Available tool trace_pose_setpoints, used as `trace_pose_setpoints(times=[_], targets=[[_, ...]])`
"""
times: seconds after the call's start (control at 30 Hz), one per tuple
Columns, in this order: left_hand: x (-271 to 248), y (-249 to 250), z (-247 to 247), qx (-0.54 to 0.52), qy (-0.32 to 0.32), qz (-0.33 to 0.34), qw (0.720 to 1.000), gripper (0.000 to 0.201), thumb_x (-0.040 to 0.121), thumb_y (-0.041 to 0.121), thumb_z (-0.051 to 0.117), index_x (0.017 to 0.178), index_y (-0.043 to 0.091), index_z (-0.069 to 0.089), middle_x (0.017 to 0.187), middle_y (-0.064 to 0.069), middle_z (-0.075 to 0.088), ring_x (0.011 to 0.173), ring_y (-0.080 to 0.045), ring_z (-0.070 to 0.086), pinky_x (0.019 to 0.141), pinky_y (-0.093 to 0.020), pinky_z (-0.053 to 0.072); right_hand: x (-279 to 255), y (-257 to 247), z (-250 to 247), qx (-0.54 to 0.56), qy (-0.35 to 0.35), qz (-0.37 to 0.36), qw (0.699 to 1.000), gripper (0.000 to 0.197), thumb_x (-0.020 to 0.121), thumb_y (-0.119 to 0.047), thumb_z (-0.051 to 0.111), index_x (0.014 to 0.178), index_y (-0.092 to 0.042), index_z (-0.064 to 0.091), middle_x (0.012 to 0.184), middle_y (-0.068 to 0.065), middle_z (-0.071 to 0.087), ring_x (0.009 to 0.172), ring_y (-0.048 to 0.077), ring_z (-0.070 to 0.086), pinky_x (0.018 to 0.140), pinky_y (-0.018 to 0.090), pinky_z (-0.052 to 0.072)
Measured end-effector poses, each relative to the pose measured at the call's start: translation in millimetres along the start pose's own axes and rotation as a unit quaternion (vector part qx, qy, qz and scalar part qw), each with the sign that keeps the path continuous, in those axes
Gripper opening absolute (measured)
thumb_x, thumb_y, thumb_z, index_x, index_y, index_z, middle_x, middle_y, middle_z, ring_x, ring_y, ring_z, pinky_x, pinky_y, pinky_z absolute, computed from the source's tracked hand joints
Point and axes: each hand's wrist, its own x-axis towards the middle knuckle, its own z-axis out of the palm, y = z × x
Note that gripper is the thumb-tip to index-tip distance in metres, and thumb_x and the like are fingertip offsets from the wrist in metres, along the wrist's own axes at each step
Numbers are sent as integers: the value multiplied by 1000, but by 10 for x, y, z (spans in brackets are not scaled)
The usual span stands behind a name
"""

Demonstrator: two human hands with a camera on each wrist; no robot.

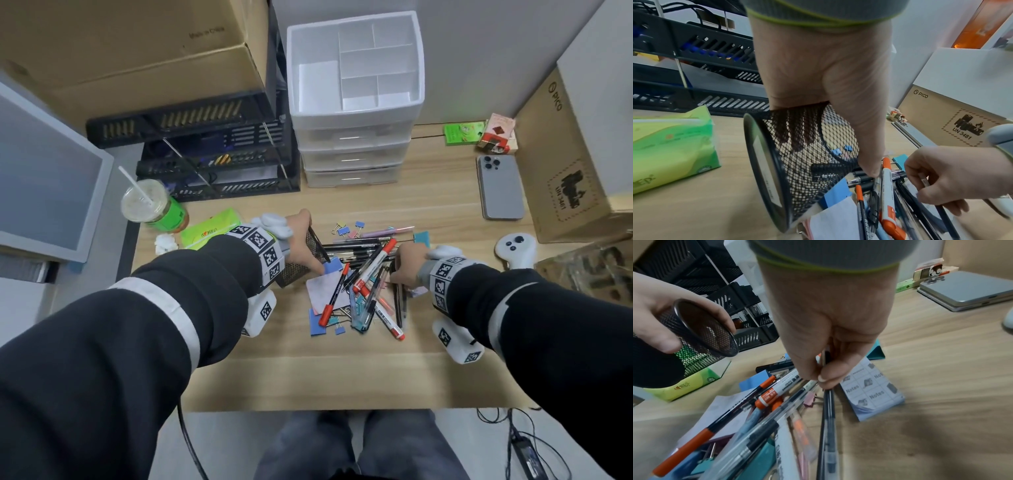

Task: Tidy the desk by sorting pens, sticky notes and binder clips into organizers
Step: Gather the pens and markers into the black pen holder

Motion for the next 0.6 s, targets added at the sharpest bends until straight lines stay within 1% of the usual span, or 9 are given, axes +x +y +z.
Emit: trace_pose_setpoints(times=[0.07, 0.1, 0.17, 0.23, 0.33, 0.4, 0.5, 0.57, 0.6], targets=[[2, -13, 3, -2, 0, 2, 1000, 107, 40, 69, 85, 120, 14, 39, 95, -4, 62, 85, -24, 63, 79, -47, 58, -2, -4, 9, -10, -3, 5, 1000, 9, 83, -17, 68, 79, -10, 64, 69, 4, 70, 60, 18, 66, 50, 25, 51], [-2, -24, 13, -2, 1, 3, 1000, 106, 41, 68, 85, 119, 14, 39, 95, -4, 62, 85, -24, 64, 79, -47, 58, 5, -6, 34, -13, 0, 6, 1000, 9, 84, -16, 68, 80, -10, 63, 69, 3, 68, 61, 18, 64, 50, 24, 50], [-14, -44, 30, -2, 2, 2, 1000, 104, 41, 67, 85, 118, 14, 39, 95, -4, 62, 85, -24, 64, 78, -47, 58, 16, -12, 94, -18, 16, 13, 1000, 14, 84, -19, 70, 81, -11, 59, 74, 3, 65, 66, 18, 63, 57, 27, 54], [-18, -76, 58, -6, 3, 1, 1000, 104, 39, 66, 84, 118, 15, 39, 94, -4, 62, 84, -24, 64, 78, -47, 58, 15, -28, 133, -17, 41, 23, 999, 21, 84, -26, 72, 79, -13, 56, 75, 3, 64, 66, 18, 61, 61, 30, 55], [-31, -117, 108, -10, -1, -3, 1000, 105, 39, 66, 84, 118, 15, 38, 93, -4, 62, 83, -24, 63, 78, -47, 58, 12, -71, 177, -30, 55, 33, 998, 26, 88, -35, 70, 89, -11, 60, 86, 4, 66, 74, 19, 63, 69, 29, 56], [-38, -140, 152, -9, -8, -7, 1000, 108, 36, 68, 83, 119, 16, 39, 94, -3, 62, 83, -23, 63, 78, -47, 58, 20, -114, 218, -35, 67, 42, 996, 23, 90, -33, 68, 90, -12, 59, 84, 2, 64, 75, 19, 61, 72, 28, 56], [-34, -166, 209, 2, -13, -11, 1000, 116, 26, 75, 73, 119, 16, 39, 93, -3, 62, 82, -23, 64, 77, -46, 58, 8, -159, 254, -7, 74, 48, 996, 13, 90, -22, 66, 84, -15, 57, 75, -1, 58, 65, 15, 56, 62, 24, 49], [-44, -172, 214, 7, -13, -8, 1000, 113, 29, 74, 76, 119, 15, 39, 92, -3, 62, 81, -23, 64, 77, -46, 59, -26, -161, 241, 27, 57, 42, 997, 15, 89, -23, 68, 83, -14, 59, 76, 1, 63, 60, 13, 55, 55, 23, 45], [-50, -171, 207, 8, -13, -6, 1000, 111, 33, 72, 79, 119, 15, 39, 93, -3, 62, 82, -23, 63, 77, -46, 58, -47, -158, 224, 39, 49, 39, 997, 17, 88, -26, 70, 82, -14, 60, 76, 2, 66, 59, 13, 57, 53, 24, 45]])
